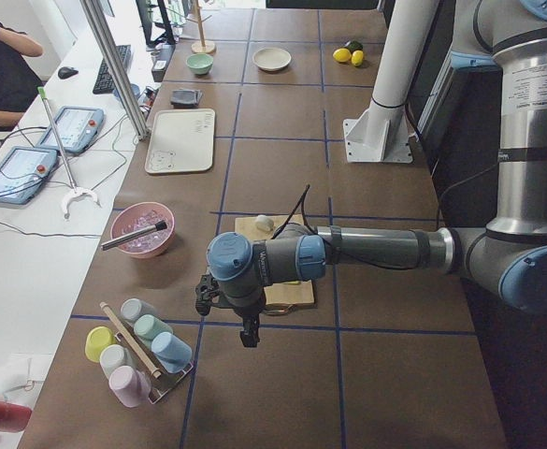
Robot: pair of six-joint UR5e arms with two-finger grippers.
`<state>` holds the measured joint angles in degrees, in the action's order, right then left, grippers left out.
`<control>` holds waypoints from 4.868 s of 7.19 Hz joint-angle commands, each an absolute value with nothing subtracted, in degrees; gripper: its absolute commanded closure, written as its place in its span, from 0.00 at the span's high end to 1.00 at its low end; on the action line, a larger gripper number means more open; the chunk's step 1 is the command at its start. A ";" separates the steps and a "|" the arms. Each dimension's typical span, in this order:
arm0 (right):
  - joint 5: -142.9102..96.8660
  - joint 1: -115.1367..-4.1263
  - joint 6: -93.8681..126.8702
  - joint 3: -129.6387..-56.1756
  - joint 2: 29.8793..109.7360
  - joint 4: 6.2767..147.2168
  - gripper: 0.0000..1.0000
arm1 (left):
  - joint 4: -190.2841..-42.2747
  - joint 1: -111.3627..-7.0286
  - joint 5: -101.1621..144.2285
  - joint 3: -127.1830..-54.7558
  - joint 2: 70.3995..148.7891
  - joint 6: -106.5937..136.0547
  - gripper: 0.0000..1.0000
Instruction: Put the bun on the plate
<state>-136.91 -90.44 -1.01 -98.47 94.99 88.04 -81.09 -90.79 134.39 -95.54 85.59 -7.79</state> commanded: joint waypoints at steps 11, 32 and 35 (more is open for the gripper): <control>-136.32 -83.96 14.00 -97.74 95.88 79.59 1.00 | -82.09 -90.79 134.74 -95.71 85.52 -7.74 1.00; -127.44 -62.23 45.18 -84.64 97.47 42.89 0.00 | -82.18 -90.79 134.74 -96.68 85.61 -7.56 1.00; -130.85 -62.58 45.44 -91.11 98.17 42.89 0.00 | -83.23 -90.79 134.82 -96.68 85.61 -7.38 1.00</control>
<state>-128.87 -62.44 45.33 -87.61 97.81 42.84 -82.95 -90.79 134.81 -96.66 85.61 -7.42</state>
